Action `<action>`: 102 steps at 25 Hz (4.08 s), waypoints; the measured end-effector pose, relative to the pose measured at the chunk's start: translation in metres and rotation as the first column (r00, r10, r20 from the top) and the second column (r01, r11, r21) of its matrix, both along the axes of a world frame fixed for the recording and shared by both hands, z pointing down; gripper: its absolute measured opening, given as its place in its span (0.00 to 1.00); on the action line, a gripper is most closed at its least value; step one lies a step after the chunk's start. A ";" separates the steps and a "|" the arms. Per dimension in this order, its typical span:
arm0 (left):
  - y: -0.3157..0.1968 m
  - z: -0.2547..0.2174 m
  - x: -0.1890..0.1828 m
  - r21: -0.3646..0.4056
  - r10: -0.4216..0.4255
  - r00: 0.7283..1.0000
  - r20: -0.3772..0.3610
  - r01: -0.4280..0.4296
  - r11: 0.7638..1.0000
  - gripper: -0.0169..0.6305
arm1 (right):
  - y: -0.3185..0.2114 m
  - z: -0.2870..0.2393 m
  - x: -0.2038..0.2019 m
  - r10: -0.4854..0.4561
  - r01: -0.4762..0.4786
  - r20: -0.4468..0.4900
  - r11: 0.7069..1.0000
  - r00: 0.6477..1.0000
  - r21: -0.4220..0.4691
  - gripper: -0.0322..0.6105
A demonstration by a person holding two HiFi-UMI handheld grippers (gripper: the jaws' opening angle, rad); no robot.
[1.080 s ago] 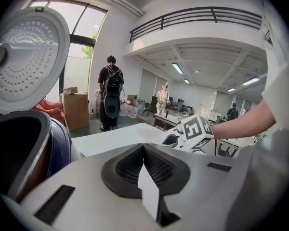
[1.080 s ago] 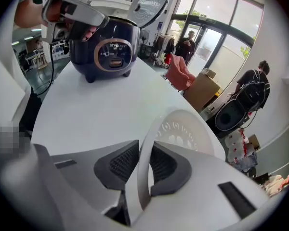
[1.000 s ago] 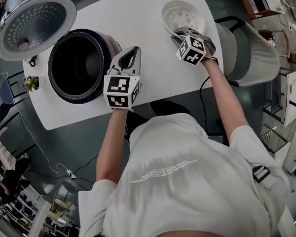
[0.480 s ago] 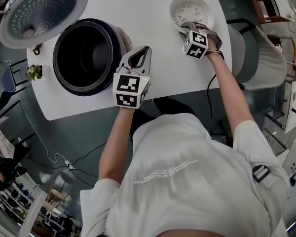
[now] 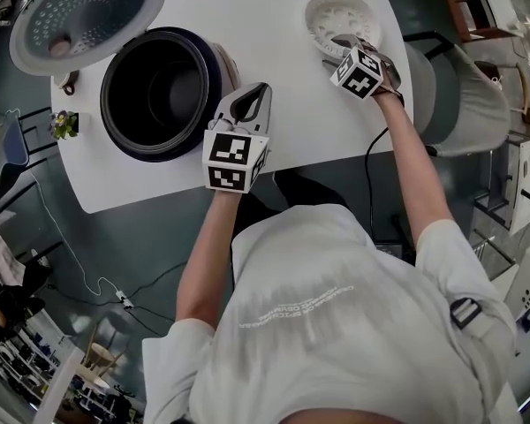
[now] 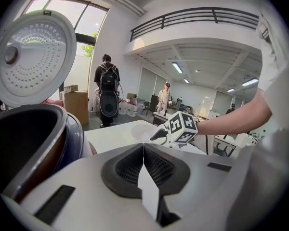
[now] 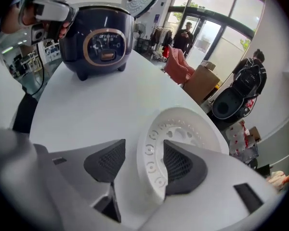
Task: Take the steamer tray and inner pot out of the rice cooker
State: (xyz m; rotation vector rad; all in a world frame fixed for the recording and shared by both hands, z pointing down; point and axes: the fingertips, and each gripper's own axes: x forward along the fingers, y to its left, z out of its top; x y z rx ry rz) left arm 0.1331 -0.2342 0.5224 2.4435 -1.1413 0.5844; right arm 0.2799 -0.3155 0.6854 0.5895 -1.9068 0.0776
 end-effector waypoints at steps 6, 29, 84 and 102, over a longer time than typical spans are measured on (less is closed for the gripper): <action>0.010 -0.028 -0.002 0.054 0.053 0.998 -0.021 -0.052 0.997 0.05 | 0.019 -0.053 -0.013 0.165 -0.166 0.190 0.986 0.968 -0.009 0.51; -0.004 -0.178 -0.146 0.364 0.028 0.999 -0.046 -0.009 0.931 0.17 | 0.058 -0.332 -0.095 0.198 -0.486 0.719 0.846 0.667 0.218 0.51; -0.025 -0.033 -0.297 0.018 -0.291 0.936 0.199 0.294 0.956 0.26 | 0.017 -0.184 -0.257 0.273 -0.270 0.519 0.959 0.810 -0.083 0.44; -0.023 -0.033 -0.295 0.026 -0.373 0.921 0.114 0.372 0.928 0.29 | 0.009 -0.187 -0.248 0.359 -0.354 0.594 0.926 0.720 -0.130 0.28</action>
